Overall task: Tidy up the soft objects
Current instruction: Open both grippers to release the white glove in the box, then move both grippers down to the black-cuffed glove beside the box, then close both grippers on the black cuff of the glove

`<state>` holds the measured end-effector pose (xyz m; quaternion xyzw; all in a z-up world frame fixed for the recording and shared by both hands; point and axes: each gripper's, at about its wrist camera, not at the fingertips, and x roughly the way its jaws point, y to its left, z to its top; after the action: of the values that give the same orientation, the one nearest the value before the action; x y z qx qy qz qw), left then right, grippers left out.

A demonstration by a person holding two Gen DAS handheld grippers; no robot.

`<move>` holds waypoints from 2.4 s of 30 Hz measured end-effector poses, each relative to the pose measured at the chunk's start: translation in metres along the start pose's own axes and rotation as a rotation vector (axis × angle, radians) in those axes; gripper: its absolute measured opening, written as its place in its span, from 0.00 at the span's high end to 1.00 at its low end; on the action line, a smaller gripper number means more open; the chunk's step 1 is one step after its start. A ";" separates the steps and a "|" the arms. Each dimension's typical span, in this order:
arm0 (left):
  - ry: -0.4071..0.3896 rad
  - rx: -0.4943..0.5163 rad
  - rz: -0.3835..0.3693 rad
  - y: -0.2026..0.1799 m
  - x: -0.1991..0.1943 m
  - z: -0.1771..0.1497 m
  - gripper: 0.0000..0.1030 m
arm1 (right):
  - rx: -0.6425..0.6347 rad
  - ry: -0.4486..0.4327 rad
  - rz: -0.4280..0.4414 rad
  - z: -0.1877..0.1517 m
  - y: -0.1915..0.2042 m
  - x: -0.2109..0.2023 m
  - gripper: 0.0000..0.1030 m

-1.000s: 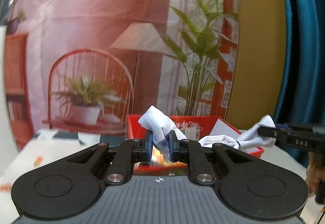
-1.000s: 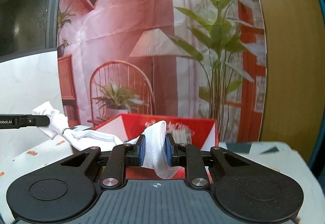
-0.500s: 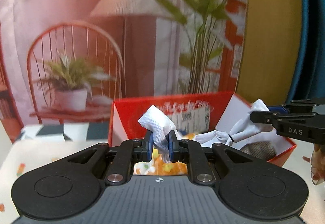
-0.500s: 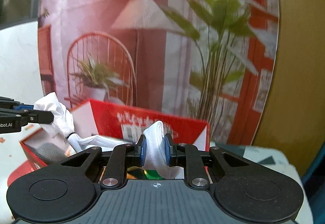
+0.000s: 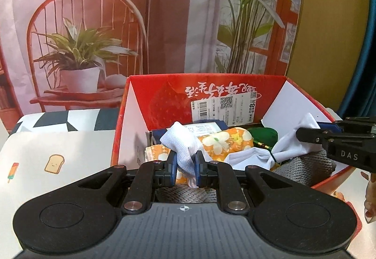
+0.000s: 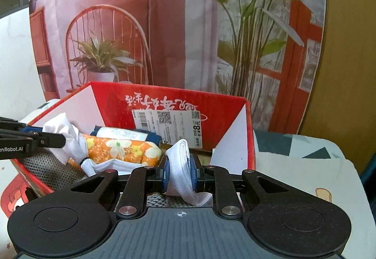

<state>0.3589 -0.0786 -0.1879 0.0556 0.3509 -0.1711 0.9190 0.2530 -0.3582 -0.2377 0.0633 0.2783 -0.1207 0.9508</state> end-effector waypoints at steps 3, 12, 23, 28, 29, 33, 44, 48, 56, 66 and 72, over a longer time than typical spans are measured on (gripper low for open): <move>0.006 0.013 -0.011 -0.001 -0.001 -0.001 0.83 | 0.023 0.013 -0.001 -0.001 0.000 0.001 0.84; -0.064 0.006 -0.018 0.008 -0.031 0.005 0.19 | 0.010 -0.065 -0.057 -0.002 0.003 -0.020 0.59; -0.208 -0.096 -0.003 0.025 -0.102 -0.046 0.10 | 0.087 -0.274 -0.012 -0.034 0.002 -0.089 0.38; -0.205 -0.161 0.027 0.036 -0.113 -0.083 0.10 | 0.042 -0.368 -0.007 -0.062 0.015 -0.113 0.38; -0.200 -0.172 0.030 0.039 -0.113 -0.088 0.10 | 0.036 -0.377 -0.004 -0.067 0.018 -0.115 0.38; -0.160 -0.195 0.058 0.049 -0.106 -0.102 0.10 | 0.026 -0.362 0.024 -0.088 0.029 -0.117 0.38; -0.075 -0.241 -0.010 0.058 -0.074 -0.116 0.22 | 0.044 -0.155 0.060 -0.123 0.052 -0.078 0.42; -0.045 -0.275 -0.036 0.062 -0.058 -0.116 0.22 | 0.101 -0.085 0.082 -0.125 0.053 -0.062 0.43; 0.013 -0.289 -0.056 0.058 -0.029 -0.119 0.26 | 0.168 -0.002 0.100 -0.122 0.053 -0.029 0.43; 0.024 -0.280 -0.069 0.055 -0.017 -0.128 0.28 | 0.160 0.052 0.108 -0.125 0.055 -0.016 0.44; -0.006 -0.268 -0.071 0.052 -0.020 -0.133 0.29 | 0.156 0.049 0.120 -0.126 0.056 -0.016 0.50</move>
<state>0.2808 0.0053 -0.2750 -0.0807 0.3698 -0.1554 0.9125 0.1902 -0.2777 -0.3313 0.1565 0.2869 -0.0831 0.9414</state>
